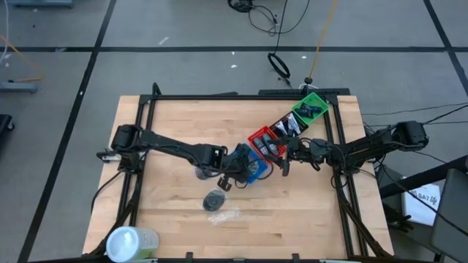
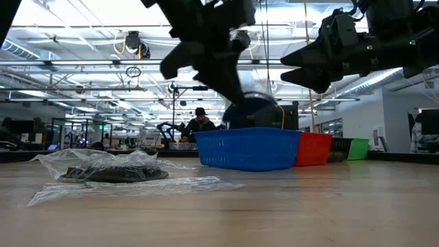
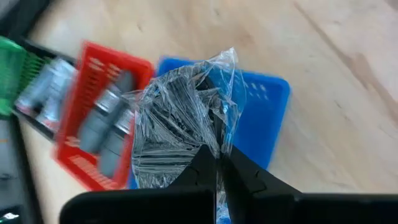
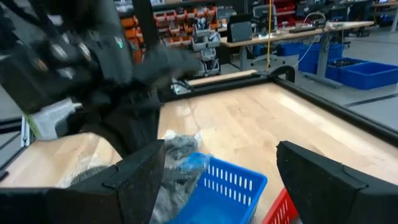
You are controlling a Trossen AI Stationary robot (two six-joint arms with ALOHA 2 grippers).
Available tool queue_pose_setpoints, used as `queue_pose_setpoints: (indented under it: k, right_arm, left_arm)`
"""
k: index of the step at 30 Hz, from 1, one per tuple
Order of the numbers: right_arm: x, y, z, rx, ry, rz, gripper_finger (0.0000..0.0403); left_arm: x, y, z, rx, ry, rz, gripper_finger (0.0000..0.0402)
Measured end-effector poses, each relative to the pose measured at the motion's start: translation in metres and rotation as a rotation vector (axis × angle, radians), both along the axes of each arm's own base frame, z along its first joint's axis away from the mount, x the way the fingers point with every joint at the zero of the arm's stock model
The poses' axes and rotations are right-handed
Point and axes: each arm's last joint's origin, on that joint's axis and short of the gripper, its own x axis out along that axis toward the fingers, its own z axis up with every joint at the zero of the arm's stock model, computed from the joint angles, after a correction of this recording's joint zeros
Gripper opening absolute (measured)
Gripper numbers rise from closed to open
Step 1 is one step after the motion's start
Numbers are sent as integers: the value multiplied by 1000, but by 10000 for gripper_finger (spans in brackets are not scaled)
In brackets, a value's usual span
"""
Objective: Pick & Place Travel size toiletries
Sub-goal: Put the bottom left hairbrush into the blue bin, then put the top hairbrush into the blue bin
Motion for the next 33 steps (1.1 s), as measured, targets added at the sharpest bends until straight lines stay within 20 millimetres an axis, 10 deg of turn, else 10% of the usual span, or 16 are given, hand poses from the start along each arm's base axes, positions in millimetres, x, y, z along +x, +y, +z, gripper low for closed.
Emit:
queue_pose_setpoints:
  k: [14,33]
  right_arm:
    - [-1,0,-2,-2,8,-1,293]
    - [-1,0,-3,-3,22,-1,293]
  left_arm:
    - [2,17,-28,-86,104,200,39]
    - [-16,-4,0,135,14,380,231]
